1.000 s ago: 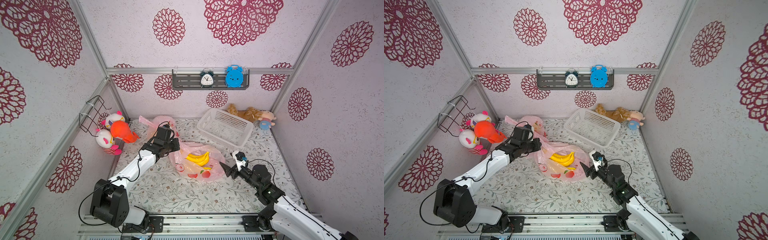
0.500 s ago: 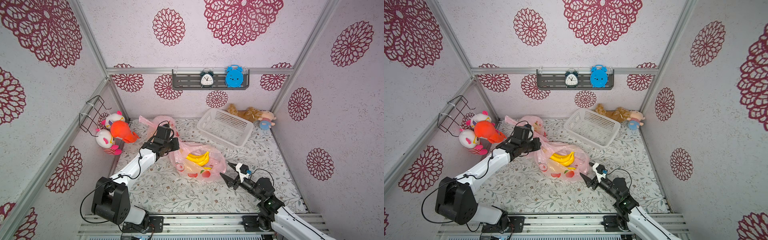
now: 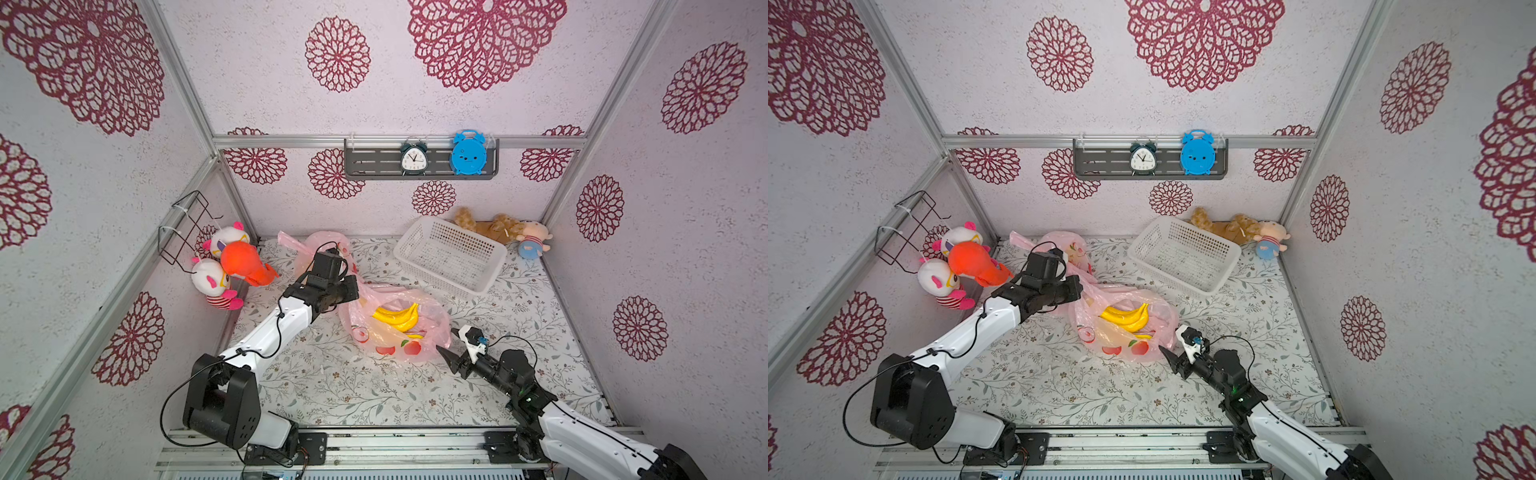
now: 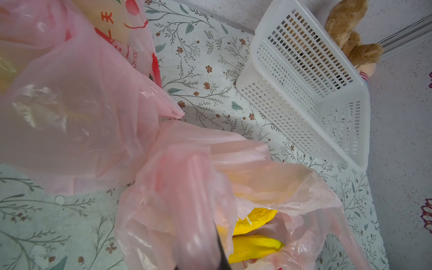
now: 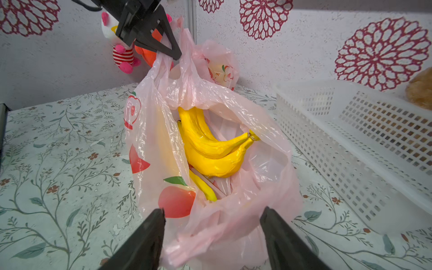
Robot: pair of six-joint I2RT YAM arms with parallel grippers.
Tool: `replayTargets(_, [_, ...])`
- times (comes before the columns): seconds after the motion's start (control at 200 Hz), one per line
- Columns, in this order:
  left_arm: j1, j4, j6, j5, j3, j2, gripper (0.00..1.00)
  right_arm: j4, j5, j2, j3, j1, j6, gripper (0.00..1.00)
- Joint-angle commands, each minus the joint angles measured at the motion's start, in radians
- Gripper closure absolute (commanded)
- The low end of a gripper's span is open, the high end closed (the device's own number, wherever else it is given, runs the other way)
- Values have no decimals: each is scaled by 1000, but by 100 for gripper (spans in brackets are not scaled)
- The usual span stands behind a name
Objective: Place the banana into a plastic bag & tie a knot
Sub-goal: Adjust the plastic bag at the center of the board.
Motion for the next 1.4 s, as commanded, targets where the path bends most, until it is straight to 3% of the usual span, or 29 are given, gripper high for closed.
replayTargets(0.0, [7, -3, 14, 6, 1, -15, 100, 30, 20, 13, 45, 9, -11, 54])
replayTargets(0.05, [8, -4, 12, 6, 2, -16, 100, 18, 21, 17, 60, 10, -12, 75])
replayTargets(0.17, [8, -10, 11, 6, 5, -22, 100, -31, 17, -6, 114, 21, -17, 100])
replayTargets(0.535, [5, -74, 15, -3, 58, -88, 100, -419, 112, 23, 509, 24, 90, 100])
replayTargets(1.006, [-60, -255, 60, -79, 335, -174, 100, -954, 181, 231, 1162, -13, 192, 100])
replayTargets(1.181, [-66, -253, 78, -103, 353, -158, 100, -1078, 130, 320, 1287, -88, 219, 100])
replayTargets(1.371, [-64, -223, 92, -113, 335, -98, 100, -1075, -84, 427, 1306, -198, 248, 100])
replayTargets(1.396, [-63, -216, 95, -113, 329, -94, 100, -1062, -105, 435, 1299, -206, 244, 94])
